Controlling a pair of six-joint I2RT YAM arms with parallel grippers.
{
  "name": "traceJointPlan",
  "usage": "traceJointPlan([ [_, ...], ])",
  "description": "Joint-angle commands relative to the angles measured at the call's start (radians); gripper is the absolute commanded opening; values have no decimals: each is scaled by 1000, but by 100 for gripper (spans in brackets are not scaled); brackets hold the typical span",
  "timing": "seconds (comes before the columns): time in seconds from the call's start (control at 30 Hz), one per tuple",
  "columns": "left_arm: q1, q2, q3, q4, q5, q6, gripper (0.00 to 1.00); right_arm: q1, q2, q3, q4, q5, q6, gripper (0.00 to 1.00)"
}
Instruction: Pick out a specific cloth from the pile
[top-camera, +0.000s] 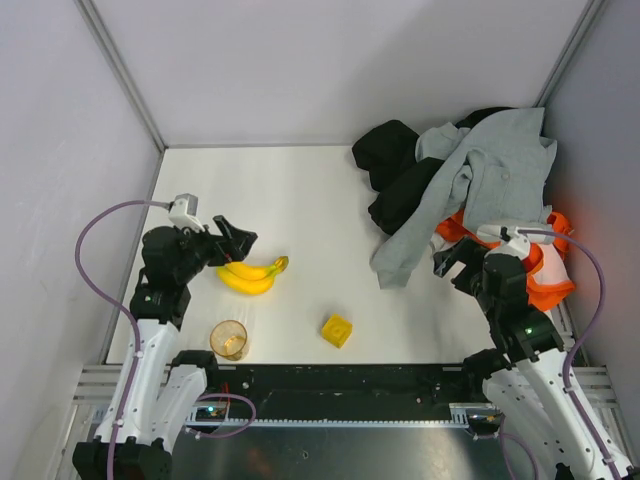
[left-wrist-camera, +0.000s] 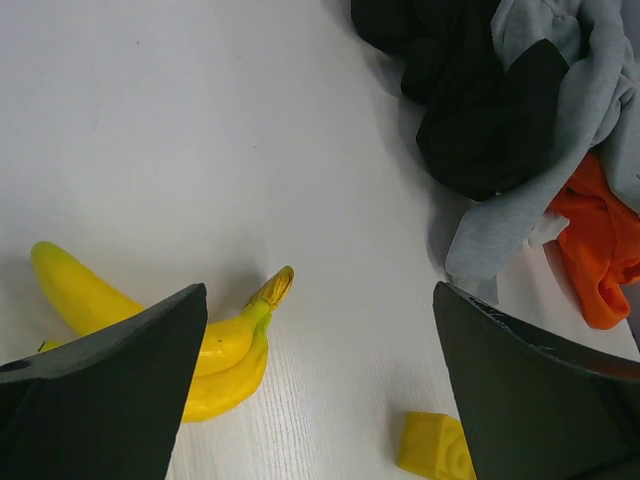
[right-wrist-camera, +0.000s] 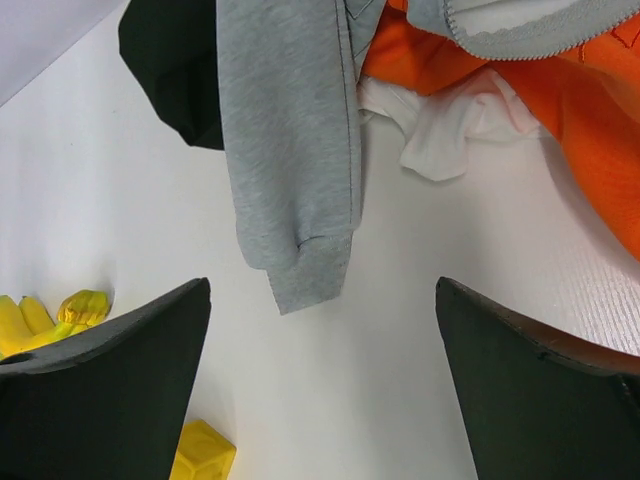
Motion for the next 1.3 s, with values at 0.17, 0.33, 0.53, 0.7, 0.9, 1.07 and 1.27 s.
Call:
traceJointPlan([
  [0.17, 0, 20, 50, 11, 21, 15, 100, 0, 47, -8, 17, -24, 7, 99],
  [0.33, -2, 97, 77, 10, 101, 23, 100, 3, 89, -15, 24, -34, 18, 99],
  [0.53, -35, 226, 119, -55, 67, 28, 100, 20, 153, -23, 35, -43, 37, 99],
  [0.7, -131, 342, 185, -161, -88, 78, 100, 43, 202, -24, 45, -38, 43, 99],
  [0.9, -275, 462, 250, -281, -441, 148, 100, 71, 259, -23, 71, -34, 43, 99],
  [1.07, -374, 505, 256, -323, -647, 168, 100, 84, 299, -22, 116, -39, 37, 99],
  [1.27, -389, 495, 261, -325, -663, 162, 100, 88, 376, -1, 203, -68, 21, 99],
])
